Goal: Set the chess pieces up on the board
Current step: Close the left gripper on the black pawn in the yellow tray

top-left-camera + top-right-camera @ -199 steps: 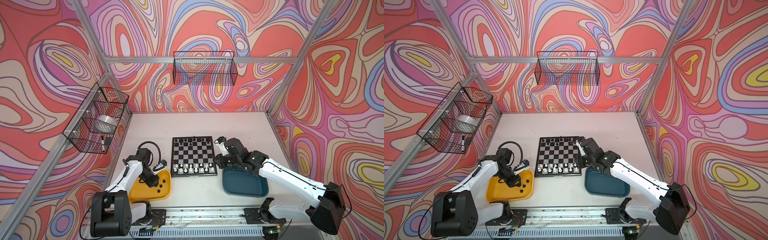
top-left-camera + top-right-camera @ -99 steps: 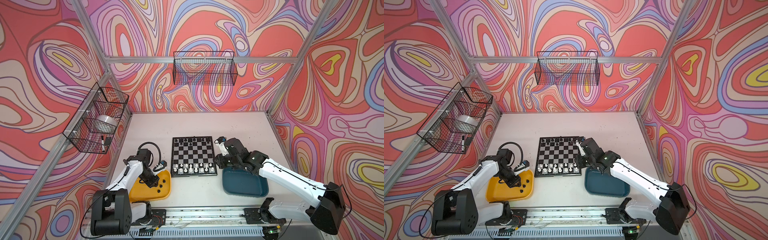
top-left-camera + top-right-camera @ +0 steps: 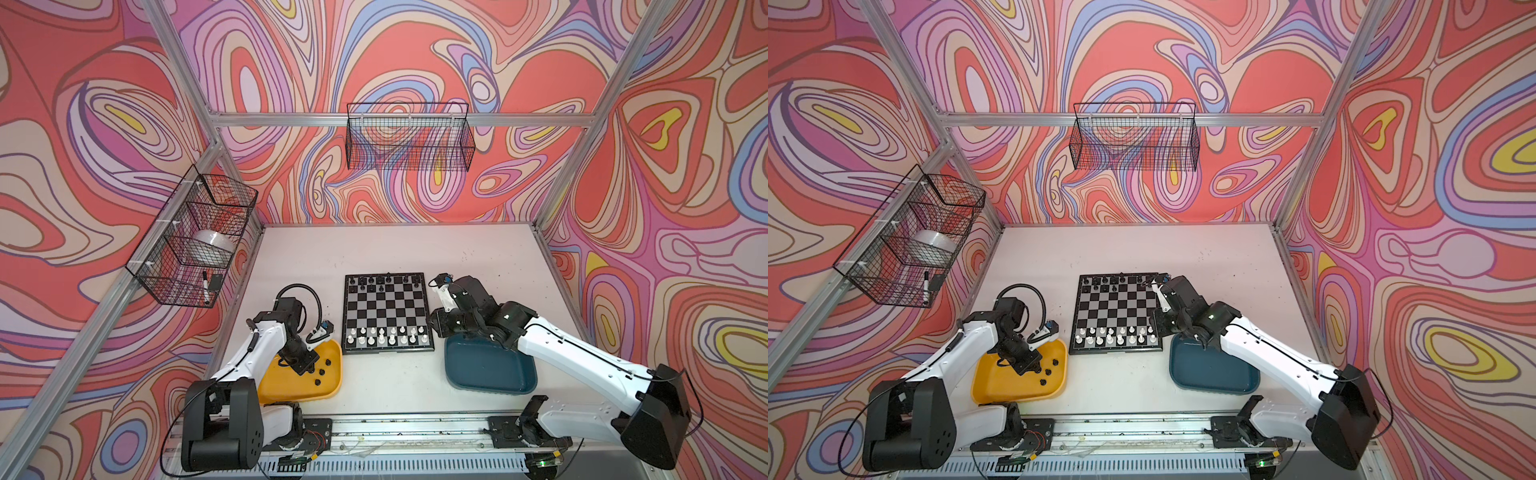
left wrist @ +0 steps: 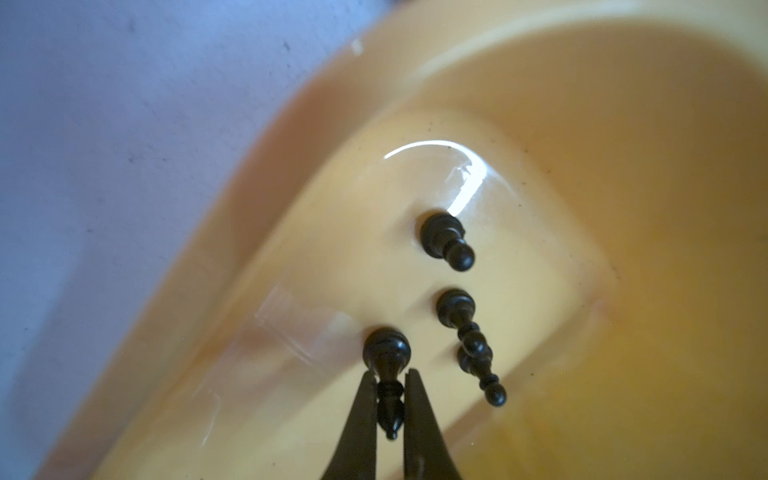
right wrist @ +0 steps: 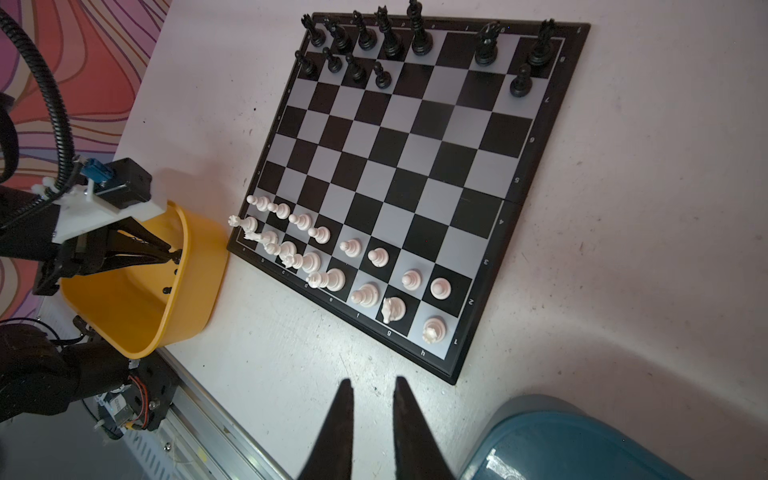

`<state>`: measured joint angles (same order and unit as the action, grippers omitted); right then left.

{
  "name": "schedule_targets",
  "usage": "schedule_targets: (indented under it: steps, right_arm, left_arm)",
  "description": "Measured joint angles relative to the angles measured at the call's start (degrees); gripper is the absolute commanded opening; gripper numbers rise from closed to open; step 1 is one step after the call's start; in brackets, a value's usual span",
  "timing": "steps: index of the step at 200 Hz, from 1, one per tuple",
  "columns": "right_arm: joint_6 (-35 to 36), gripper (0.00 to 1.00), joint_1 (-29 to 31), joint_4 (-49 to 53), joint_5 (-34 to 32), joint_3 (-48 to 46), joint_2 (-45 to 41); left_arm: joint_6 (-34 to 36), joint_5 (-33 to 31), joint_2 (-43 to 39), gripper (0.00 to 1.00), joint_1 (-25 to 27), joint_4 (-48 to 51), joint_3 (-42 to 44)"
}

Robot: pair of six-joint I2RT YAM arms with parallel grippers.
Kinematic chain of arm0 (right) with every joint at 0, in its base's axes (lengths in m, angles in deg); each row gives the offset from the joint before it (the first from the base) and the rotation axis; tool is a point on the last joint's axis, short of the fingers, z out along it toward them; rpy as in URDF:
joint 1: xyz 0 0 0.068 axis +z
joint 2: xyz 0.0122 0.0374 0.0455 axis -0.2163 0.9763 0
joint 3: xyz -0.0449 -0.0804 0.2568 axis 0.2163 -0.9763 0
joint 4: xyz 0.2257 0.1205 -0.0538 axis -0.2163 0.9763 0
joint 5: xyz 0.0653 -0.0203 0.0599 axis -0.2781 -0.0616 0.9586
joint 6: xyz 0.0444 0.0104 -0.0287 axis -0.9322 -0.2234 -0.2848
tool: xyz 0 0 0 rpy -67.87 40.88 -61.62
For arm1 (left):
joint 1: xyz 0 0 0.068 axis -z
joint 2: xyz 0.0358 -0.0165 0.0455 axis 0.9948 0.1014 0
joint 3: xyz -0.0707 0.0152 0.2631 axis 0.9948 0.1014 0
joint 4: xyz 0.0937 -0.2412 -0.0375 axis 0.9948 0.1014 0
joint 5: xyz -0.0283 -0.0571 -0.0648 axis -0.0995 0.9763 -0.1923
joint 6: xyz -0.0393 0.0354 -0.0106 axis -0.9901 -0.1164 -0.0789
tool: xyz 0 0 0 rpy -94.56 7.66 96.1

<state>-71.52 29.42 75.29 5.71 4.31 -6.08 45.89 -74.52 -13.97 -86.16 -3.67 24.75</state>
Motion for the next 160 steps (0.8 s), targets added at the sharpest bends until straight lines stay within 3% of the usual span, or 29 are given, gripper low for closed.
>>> schedule_targets:
  steps: [72,160]
  right_arm:
    - [0.0,0.18,0.0,0.0,0.0,0.0,0.0]
    - [0.0,0.18,0.0,-0.1,0.0,-0.1,0.0]
  left_arm:
    - [0.0,-0.9,-2.2,0.10,0.0,3.3,-3.2]
    - [0.4,-0.7,-2.1,0.11,0.1,12.0,-16.5]
